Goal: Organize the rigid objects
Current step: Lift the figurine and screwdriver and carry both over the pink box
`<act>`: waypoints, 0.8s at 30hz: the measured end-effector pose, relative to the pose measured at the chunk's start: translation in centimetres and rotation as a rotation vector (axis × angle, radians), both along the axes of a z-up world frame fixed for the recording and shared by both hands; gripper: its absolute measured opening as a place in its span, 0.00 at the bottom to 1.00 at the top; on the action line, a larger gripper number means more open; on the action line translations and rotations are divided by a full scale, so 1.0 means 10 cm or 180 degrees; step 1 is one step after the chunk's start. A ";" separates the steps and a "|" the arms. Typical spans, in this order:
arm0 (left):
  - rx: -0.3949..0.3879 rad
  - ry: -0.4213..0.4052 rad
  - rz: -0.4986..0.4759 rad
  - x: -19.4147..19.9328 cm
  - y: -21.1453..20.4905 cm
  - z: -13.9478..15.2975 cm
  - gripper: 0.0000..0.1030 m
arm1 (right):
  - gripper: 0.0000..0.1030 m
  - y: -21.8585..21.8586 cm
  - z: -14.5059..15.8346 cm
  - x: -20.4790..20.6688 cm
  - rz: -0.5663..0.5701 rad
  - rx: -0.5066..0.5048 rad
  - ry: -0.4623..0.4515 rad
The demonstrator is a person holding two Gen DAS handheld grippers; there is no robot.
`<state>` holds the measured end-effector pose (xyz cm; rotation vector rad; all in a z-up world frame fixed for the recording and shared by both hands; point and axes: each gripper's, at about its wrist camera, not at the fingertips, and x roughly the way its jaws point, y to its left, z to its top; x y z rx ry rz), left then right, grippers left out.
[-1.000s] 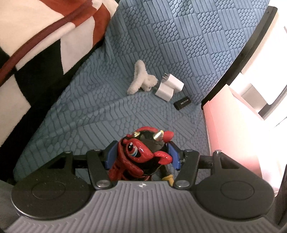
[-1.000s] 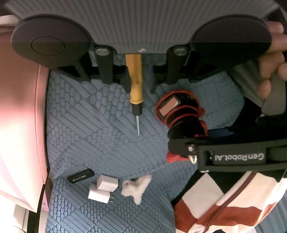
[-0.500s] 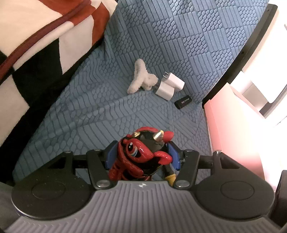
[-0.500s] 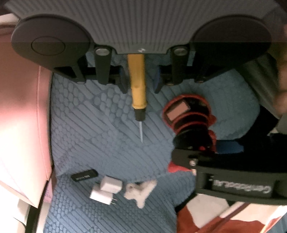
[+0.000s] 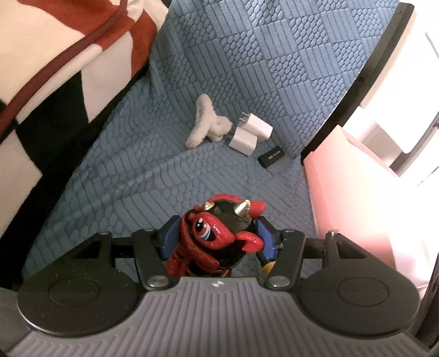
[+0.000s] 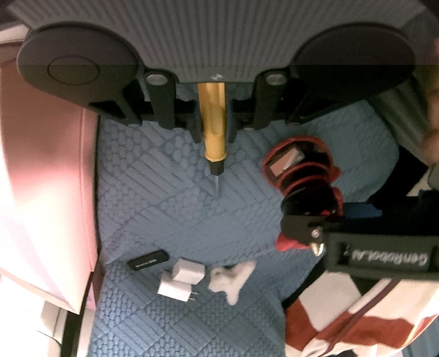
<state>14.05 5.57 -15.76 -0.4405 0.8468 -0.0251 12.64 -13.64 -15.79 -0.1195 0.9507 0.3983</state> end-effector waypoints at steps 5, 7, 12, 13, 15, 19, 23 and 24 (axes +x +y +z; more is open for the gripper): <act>-0.0115 -0.0025 -0.0047 0.01 -0.01 0.07 0.63 | 0.21 -0.16 0.15 0.07 -0.0132 0.0135 -0.0012; -0.0156 -0.0041 -0.0090 0.02 -0.03 0.10 0.63 | 0.21 -0.25 0.23 0.09 -0.0196 0.0221 -0.0017; -0.0143 -0.0083 -0.0183 0.07 -0.13 0.21 0.63 | 0.21 -0.40 0.43 0.15 -0.0254 0.0334 -0.0047; -0.0144 -0.0091 -0.0191 0.08 -0.15 0.24 0.63 | 0.21 -0.42 0.47 0.16 -0.0258 0.0335 -0.0066; -0.0095 -0.0148 -0.0221 0.09 -0.18 0.32 0.63 | 0.21 -0.48 0.57 0.18 -0.0272 0.0384 -0.0089; -0.0099 -0.0185 -0.0204 0.14 -0.25 0.49 0.63 | 0.21 -0.57 0.81 0.25 -0.0279 0.0413 -0.0223; -0.0069 -0.0195 -0.0235 0.21 -0.34 0.67 0.63 | 0.21 -0.66 1.04 0.34 -0.0276 0.0338 -0.0385; -0.0051 -0.0211 -0.0247 0.24 -0.37 0.72 0.63 | 0.21 -0.70 1.11 0.37 -0.0290 0.0337 -0.0425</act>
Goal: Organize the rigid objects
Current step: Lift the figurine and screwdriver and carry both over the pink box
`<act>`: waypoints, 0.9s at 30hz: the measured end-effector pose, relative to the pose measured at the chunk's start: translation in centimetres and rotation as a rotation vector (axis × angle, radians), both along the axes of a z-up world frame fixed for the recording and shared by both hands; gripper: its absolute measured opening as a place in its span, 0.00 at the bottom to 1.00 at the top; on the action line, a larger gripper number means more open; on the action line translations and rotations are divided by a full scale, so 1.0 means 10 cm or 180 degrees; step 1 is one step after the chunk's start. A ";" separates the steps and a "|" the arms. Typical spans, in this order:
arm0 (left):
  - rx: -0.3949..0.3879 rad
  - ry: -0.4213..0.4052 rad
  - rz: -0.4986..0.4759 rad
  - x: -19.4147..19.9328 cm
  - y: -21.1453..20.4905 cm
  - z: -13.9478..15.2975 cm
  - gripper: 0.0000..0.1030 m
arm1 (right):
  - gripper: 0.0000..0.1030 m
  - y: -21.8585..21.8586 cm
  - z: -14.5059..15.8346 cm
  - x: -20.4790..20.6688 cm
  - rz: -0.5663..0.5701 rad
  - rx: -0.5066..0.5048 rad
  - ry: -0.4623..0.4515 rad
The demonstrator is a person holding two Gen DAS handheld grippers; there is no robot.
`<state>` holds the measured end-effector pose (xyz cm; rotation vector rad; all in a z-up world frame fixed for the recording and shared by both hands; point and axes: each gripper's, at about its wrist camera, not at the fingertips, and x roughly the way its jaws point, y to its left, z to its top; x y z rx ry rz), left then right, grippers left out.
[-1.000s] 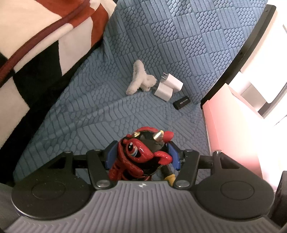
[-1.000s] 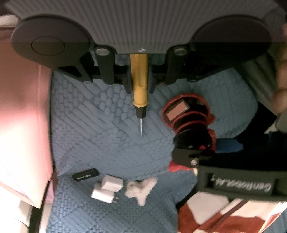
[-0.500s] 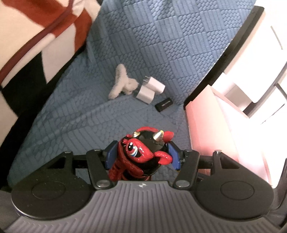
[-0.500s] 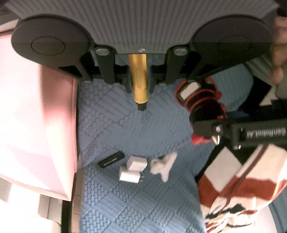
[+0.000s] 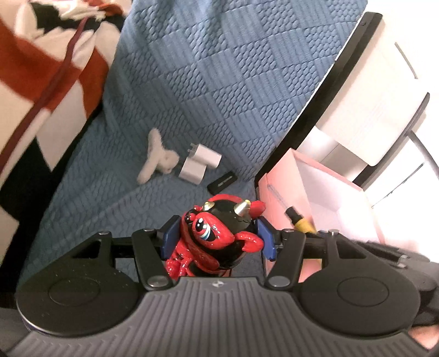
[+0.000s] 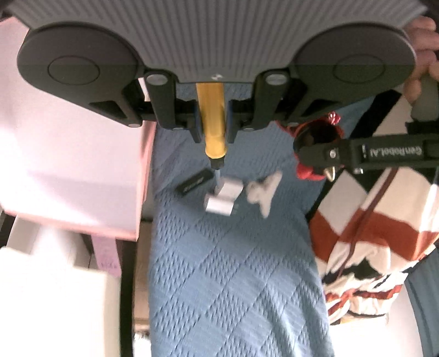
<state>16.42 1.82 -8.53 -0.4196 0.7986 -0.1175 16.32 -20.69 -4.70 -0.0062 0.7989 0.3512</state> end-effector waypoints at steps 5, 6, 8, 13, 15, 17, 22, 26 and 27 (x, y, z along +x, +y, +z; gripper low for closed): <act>-0.0022 -0.0067 -0.0011 0.13 -0.11 0.29 0.62 | 0.21 -0.23 0.30 0.10 -0.0128 0.0076 -0.0144; -0.0041 -0.0087 0.0004 0.15 -0.14 0.37 0.62 | 0.21 -0.28 0.37 0.12 -0.0151 0.0098 -0.0168; -0.0087 -0.0140 -0.0029 0.22 -0.20 0.50 0.62 | 0.21 -0.37 0.47 0.14 -0.0196 0.0092 -0.0229; -0.0092 -0.0278 -0.0156 0.40 -0.45 0.83 0.62 | 0.21 -0.56 0.70 0.16 -0.0275 0.0049 -0.0393; -0.0128 -0.0316 -0.0218 0.46 -0.58 0.93 0.62 | 0.21 -0.66 0.76 0.17 -0.0315 0.0061 -0.0420; -0.0151 -0.0341 -0.0287 0.52 -0.73 1.00 0.62 | 0.21 -0.78 0.80 0.16 -0.0368 0.0071 -0.0431; -0.0196 -0.0348 -0.0473 0.66 -1.15 1.06 0.63 | 0.21 -1.09 0.79 0.12 -0.0536 0.0001 -0.0447; -0.0131 -0.0330 -0.0693 0.72 -1.53 1.01 0.63 | 0.21 -1.35 0.70 0.12 -0.0709 -0.0046 -0.0399; -0.0119 -0.0310 -0.0740 0.74 -1.63 0.98 0.63 | 0.21 -1.42 0.67 0.11 -0.0752 -0.0055 -0.0382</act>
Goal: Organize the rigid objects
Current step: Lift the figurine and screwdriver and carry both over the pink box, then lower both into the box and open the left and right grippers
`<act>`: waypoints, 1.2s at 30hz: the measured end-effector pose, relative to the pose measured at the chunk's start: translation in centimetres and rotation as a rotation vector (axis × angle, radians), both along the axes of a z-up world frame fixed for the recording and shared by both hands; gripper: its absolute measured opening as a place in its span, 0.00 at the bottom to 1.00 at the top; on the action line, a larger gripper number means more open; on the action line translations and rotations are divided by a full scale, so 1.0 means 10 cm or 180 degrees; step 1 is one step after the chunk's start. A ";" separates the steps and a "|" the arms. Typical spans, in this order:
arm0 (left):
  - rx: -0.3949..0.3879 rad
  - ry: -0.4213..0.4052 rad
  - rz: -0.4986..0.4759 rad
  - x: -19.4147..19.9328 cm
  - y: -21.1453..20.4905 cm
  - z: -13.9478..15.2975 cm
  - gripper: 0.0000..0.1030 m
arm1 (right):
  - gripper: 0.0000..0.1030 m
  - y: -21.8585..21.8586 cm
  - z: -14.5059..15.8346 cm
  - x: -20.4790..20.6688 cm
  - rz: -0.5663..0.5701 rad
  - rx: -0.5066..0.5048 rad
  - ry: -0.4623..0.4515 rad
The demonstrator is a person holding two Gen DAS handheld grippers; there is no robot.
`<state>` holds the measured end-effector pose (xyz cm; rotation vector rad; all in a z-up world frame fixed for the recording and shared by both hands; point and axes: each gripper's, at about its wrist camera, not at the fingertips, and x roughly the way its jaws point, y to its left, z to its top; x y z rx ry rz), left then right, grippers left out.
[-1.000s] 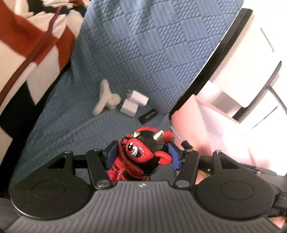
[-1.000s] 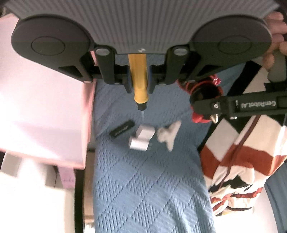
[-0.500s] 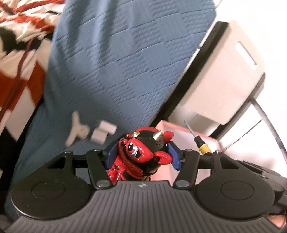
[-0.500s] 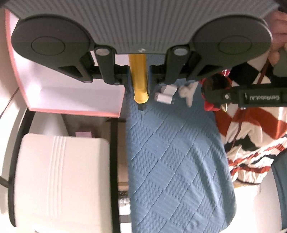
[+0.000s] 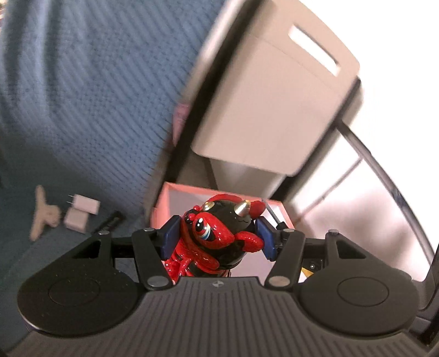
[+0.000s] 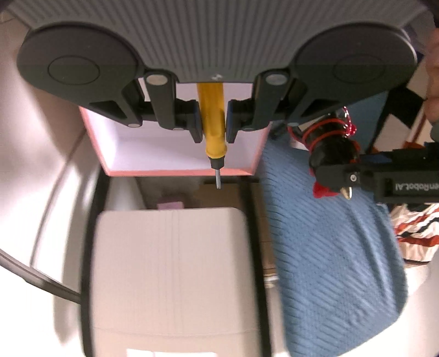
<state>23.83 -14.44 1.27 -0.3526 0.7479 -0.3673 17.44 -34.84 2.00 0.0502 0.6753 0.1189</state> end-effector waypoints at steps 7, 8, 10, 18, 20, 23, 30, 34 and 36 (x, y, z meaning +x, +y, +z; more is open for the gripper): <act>0.0092 0.0239 -0.0210 0.19 -0.51 -0.41 0.63 | 0.21 -0.40 -0.39 0.00 -0.0228 -0.0017 0.0211; 0.0104 0.0281 -0.0231 0.21 -0.56 -0.48 0.63 | 0.21 -0.43 -0.47 0.00 -0.0243 -0.0034 0.0243; 0.0137 0.0368 -0.0290 0.27 -0.67 -0.63 0.63 | 0.21 -0.50 -0.62 0.03 -0.0282 -0.0064 0.0315; 0.0273 0.0729 -0.0496 0.45 -1.00 -1.16 0.63 | 0.21 -0.74 -1.18 0.14 -0.0392 -0.0097 0.0616; 0.0271 0.0768 -0.0568 0.45 -1.04 -1.22 0.63 | 0.21 -0.79 -1.29 0.15 -0.0415 -0.0043 0.0709; 0.0300 0.0824 -0.0594 0.49 -1.10 -1.31 0.63 | 0.21 -0.85 -1.47 0.18 -0.0448 -0.0006 0.0815; 0.0371 0.0865 -0.0591 0.56 -1.14 -1.47 0.66 | 0.22 -0.97 -1.59 0.21 -0.0499 0.0101 0.0921; 0.0401 0.0801 -0.0576 0.55 -1.11 -1.46 0.68 | 0.22 -1.00 -1.58 0.23 -0.0559 0.0091 0.0938; 0.0423 0.0757 -0.0565 0.52 -1.08 -1.41 0.68 | 0.22 -1.01 -1.54 0.24 -0.0574 0.0110 0.0919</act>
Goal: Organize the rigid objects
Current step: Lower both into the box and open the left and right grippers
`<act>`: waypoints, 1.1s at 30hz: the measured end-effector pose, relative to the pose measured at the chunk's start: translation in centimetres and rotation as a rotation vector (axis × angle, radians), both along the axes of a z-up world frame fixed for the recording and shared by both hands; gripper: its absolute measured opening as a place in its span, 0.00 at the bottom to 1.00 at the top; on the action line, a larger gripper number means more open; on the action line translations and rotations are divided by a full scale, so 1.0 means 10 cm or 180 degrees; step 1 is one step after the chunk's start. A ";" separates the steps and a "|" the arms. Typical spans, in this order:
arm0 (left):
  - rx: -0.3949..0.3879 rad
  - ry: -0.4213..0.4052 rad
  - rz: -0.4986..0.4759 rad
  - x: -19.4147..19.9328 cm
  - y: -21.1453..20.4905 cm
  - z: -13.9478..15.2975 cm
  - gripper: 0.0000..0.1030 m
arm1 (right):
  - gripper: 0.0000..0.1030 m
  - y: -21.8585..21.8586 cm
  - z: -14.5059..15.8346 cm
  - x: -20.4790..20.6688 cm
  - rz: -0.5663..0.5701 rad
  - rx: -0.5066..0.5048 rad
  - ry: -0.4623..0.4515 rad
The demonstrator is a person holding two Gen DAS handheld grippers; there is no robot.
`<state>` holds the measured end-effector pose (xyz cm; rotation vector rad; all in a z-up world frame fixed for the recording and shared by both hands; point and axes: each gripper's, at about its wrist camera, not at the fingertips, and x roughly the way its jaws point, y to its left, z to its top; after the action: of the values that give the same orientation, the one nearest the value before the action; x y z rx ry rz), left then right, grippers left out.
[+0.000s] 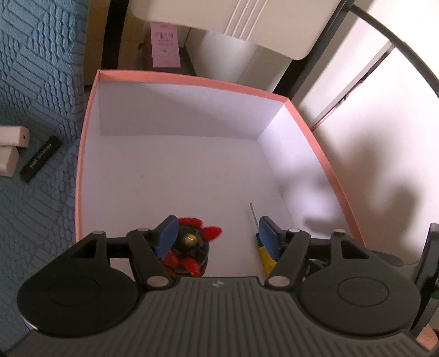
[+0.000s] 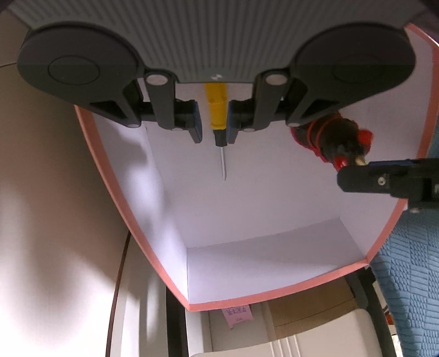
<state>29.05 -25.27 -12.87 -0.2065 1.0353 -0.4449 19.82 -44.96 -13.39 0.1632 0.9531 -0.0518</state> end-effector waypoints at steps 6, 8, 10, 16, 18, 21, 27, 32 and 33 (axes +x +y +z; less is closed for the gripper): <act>-0.0034 -0.0208 0.0030 -0.11 0.10 0.24 0.68 | 0.22 0.06 0.30 -0.08 -0.0020 0.0014 -0.0211; -0.0019 -0.0338 0.0007 -0.19 0.15 0.38 0.68 | 0.22 0.12 0.46 -0.12 0.0005 0.0021 -0.0311; -0.0008 -0.0471 0.0025 -0.29 0.22 0.55 0.68 | 0.22 0.19 0.62 -0.17 0.0038 0.0037 -0.0417; -0.0162 -0.0677 0.0097 -0.48 0.53 0.99 0.68 | 0.22 0.45 1.12 -0.36 0.0167 0.0037 -0.0756; -0.0184 -0.0767 0.0096 -0.58 0.62 1.12 0.68 | 0.22 0.55 1.26 -0.41 0.0216 0.0046 -0.0860; -0.0198 -0.0884 0.0087 -0.75 0.79 1.29 0.68 | 0.23 0.70 1.39 -0.49 0.0245 0.0092 -0.0969; -0.0159 -0.1142 0.0203 -1.11 1.18 1.53 0.68 | 0.23 1.10 1.52 -0.68 0.0415 0.0180 -0.1066; -0.0236 -0.1243 0.0349 -1.37 1.50 1.62 0.68 | 0.23 1.38 1.51 -0.84 0.0496 0.0319 -0.1041; -0.0264 -0.1257 0.0371 -1.43 1.57 1.63 0.68 | 0.23 1.42 1.48 -0.88 0.0485 0.0373 -0.1016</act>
<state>14.71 -9.59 3.45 -0.2403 0.6152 -0.4030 11.06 -30.73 1.45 0.1998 0.6476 0.1666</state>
